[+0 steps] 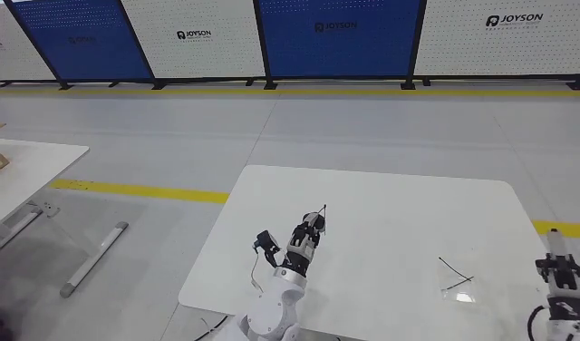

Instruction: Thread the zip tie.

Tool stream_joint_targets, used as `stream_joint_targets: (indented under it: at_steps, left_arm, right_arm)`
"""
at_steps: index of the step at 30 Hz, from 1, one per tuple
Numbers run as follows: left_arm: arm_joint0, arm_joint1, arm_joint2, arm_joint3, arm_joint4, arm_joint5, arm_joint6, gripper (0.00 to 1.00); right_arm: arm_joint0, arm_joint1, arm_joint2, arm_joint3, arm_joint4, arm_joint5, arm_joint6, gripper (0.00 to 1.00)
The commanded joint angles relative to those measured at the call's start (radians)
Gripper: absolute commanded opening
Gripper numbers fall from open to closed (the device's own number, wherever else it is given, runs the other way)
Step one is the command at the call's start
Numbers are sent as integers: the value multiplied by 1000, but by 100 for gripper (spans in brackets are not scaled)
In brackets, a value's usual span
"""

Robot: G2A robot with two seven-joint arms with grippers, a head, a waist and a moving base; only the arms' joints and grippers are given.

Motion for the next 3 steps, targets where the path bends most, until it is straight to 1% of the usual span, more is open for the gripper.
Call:
stream_joint_targets:
  at_steps: [1,3]
  left_arm:
    - [0,0,0,0,0,0,0,0]
    - [0,0,0,0,0,0,0,0]
  right_arm:
    - [0,0,0,0,0,0,0,100]
    - [0,0,0,0,0,0,0,100]
